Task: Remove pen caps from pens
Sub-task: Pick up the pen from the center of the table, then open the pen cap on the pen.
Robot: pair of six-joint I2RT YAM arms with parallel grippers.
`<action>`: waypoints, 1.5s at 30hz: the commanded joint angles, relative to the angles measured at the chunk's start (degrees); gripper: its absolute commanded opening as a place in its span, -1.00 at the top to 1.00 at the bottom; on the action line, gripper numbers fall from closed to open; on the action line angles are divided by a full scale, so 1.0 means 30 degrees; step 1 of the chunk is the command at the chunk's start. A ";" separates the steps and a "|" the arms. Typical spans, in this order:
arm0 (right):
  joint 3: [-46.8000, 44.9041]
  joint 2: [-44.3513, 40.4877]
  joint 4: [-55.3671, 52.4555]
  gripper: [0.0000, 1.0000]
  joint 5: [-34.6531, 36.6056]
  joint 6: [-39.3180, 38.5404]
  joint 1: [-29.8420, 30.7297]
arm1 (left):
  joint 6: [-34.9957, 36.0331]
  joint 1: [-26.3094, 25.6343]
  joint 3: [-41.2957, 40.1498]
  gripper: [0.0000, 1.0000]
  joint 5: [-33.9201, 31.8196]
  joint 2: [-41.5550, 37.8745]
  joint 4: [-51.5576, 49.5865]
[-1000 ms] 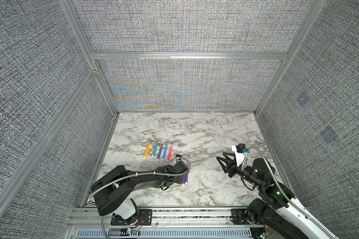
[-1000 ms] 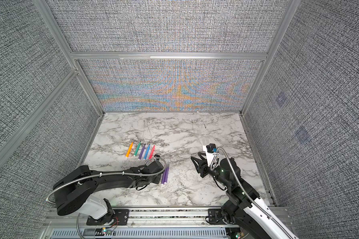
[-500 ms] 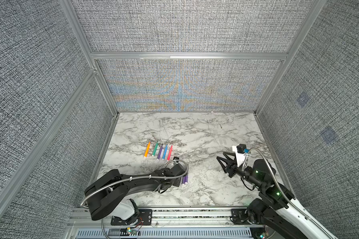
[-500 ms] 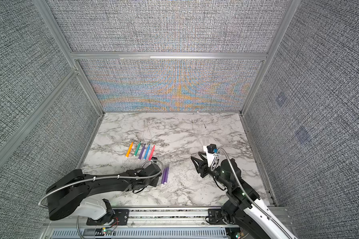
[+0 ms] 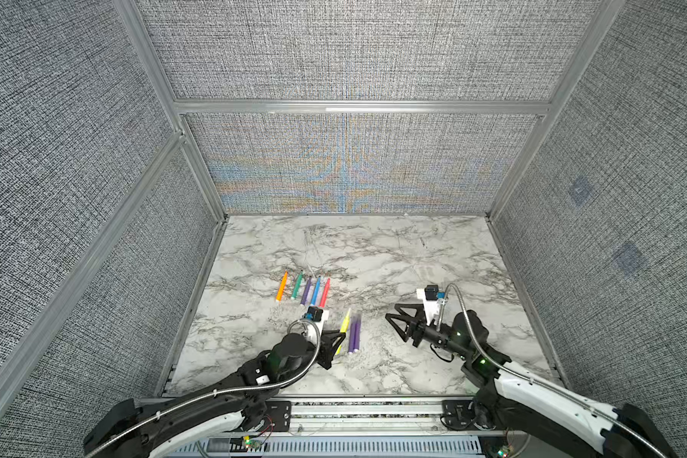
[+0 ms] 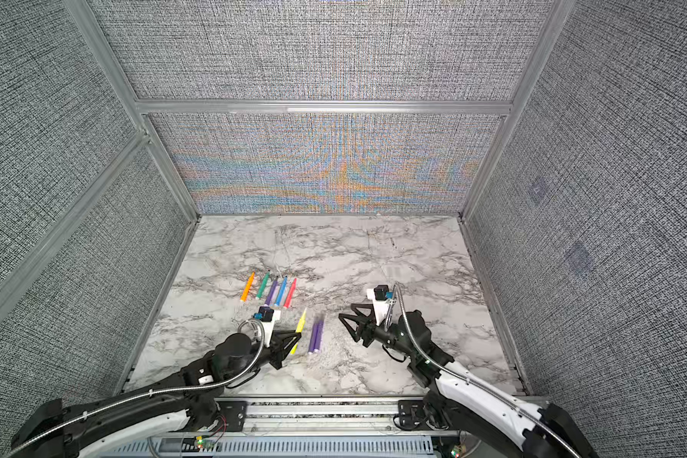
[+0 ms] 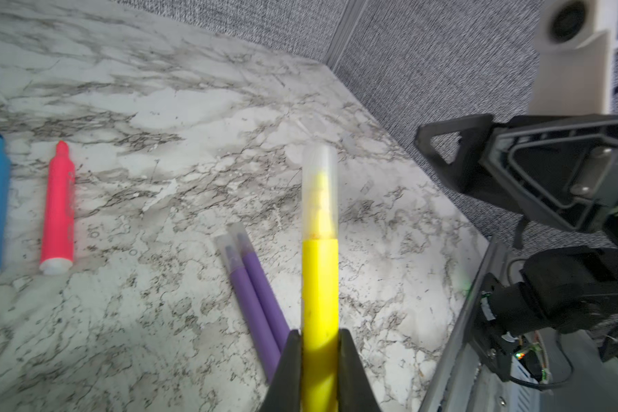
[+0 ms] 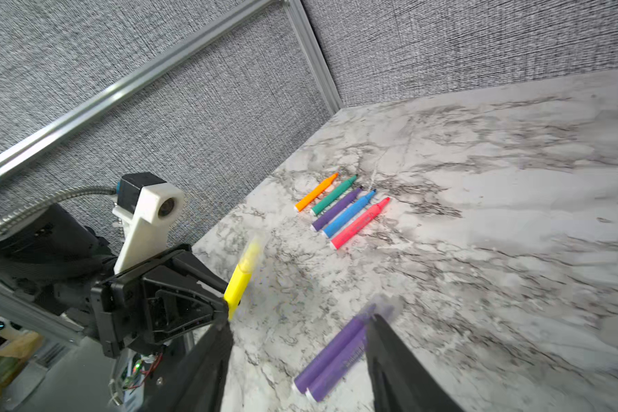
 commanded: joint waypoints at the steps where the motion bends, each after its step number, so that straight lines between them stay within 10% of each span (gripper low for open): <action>1: 0.0191 0.1148 0.4399 -0.32 0.0926 0.0921 0.1179 | 0.0366 0.0016 -0.0370 0.82 0.0905 -0.1276 0.1397; 25: 0.5920 0.8630 0.3671 -0.28 0.3102 -0.0731 0.5014 | 0.0789 -0.0046 -0.1549 0.88 0.1729 -0.4234 0.1910; 37: 0.6213 0.9557 0.4578 0.90 0.2393 -0.0594 0.5067 | 0.0701 -0.0046 -0.1725 0.89 0.1307 -0.3616 0.2166; 45: 0.7340 0.8580 0.3684 1.00 0.2658 -0.1686 0.5086 | 0.1023 -0.0046 -0.1418 0.95 -0.0089 -0.2833 0.0363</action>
